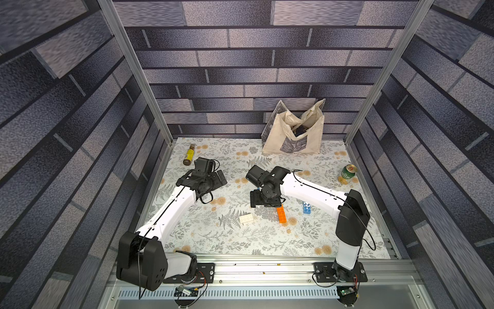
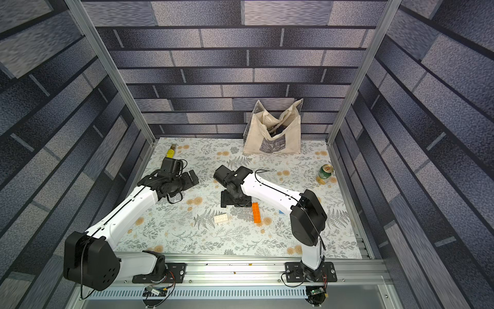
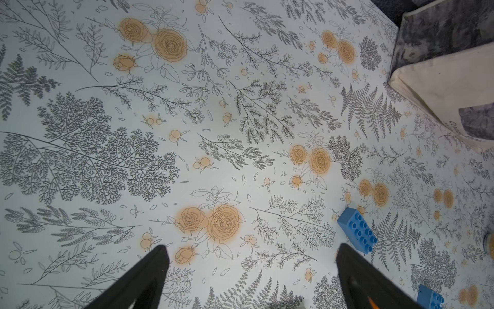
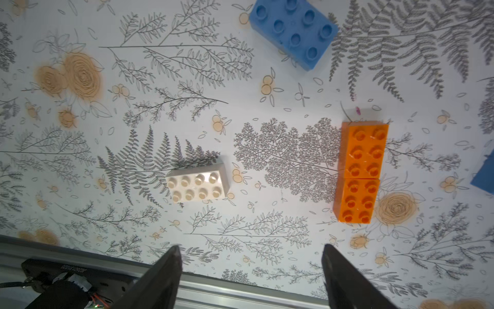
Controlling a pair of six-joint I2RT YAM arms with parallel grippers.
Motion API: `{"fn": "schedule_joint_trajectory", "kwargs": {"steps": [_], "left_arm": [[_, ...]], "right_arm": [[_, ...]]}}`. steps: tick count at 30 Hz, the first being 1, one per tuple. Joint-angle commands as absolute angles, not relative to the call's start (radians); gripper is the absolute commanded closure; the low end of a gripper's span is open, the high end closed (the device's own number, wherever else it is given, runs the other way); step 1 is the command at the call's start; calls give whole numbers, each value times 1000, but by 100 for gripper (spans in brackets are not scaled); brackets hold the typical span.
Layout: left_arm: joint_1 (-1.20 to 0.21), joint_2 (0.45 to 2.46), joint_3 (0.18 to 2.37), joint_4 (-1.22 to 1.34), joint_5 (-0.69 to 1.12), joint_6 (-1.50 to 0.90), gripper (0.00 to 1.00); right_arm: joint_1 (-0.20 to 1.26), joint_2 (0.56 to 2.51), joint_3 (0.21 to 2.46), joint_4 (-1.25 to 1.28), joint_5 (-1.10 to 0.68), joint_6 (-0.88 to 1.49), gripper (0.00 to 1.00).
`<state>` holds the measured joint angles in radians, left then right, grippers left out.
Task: Assemble a rectangle with lego
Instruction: Place the lego brick at the center of the board, then pick up the lego brick from the center of the board.
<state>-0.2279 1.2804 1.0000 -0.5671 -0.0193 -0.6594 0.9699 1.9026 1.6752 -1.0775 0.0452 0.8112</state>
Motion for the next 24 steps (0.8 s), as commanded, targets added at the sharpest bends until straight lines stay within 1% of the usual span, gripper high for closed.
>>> {"fn": "schedule_joint_trajectory", "kwargs": {"steps": [1,5,13,19,24], "left_arm": [[-182,1219,964,-645,-44,-660,0],[-145,1177,961,-697,-101,-637,0],[-135,1108,898,-653,-92,-658,0],[-121,1101,899,-650,-91,-658,0],[-119,1110,891,-649,-76,-667,0]], "right_arm": [[1006,2002,1761,-1146,25,836,1],[1042,2122,1849,-1149,-3,836,0],[1055,2283,1992,-1228,7,793,0],[1054,2298,1992,-1222,0,772,0],[1051,2275,1920,-1155,-26,773,6]]}}
